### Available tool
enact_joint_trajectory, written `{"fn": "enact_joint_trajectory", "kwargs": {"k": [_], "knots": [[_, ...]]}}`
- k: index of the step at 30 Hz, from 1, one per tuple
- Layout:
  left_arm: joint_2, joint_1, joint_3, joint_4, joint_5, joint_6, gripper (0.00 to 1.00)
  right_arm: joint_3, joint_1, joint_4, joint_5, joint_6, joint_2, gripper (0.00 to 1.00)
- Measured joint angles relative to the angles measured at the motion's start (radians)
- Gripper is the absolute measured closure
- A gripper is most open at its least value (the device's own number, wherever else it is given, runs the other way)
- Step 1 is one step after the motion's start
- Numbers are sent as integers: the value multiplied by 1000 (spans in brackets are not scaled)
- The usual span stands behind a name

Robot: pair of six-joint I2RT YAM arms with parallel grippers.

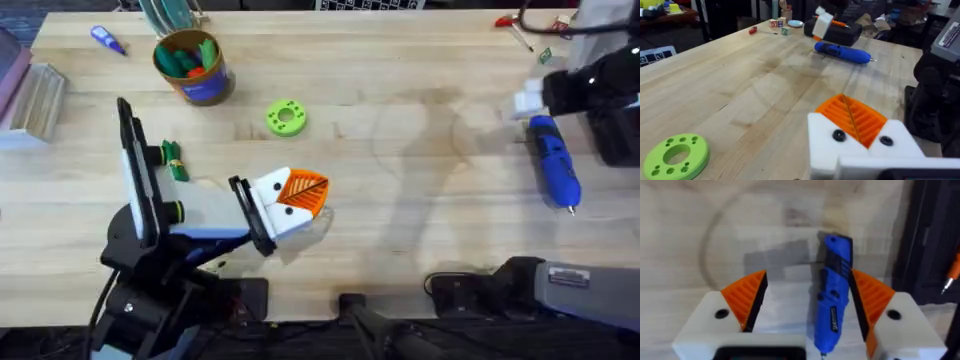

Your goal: Pick up the gripper from the table and insert it into the empty holder that is missing its gripper. Then pick up a screw, insert it into the mounting hole, and use the screwdriver to tighten it. Finally, clean up the table by picking up the vegetable and placing it into the bucket.

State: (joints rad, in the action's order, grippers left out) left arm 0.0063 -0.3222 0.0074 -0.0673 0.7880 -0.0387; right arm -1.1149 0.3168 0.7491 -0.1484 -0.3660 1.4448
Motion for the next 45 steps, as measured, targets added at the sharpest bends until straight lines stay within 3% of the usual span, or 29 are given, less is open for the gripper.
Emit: {"fn": "enact_joint_trajectory", "kwargs": {"k": [12,19,27,45], "knots": [[0,0,0,0,-2,0,993,0,169,60,6,-179,164,10],[0,0,0,0,-2,0,993,0,264,-10,123,-207,207,10],[0,0,0,0,-2,0,993,-1,275,-41,172,-208,290,10],[0,0,0,0,-2,0,994,-8,283,-99,200,-205,311,10]]}}
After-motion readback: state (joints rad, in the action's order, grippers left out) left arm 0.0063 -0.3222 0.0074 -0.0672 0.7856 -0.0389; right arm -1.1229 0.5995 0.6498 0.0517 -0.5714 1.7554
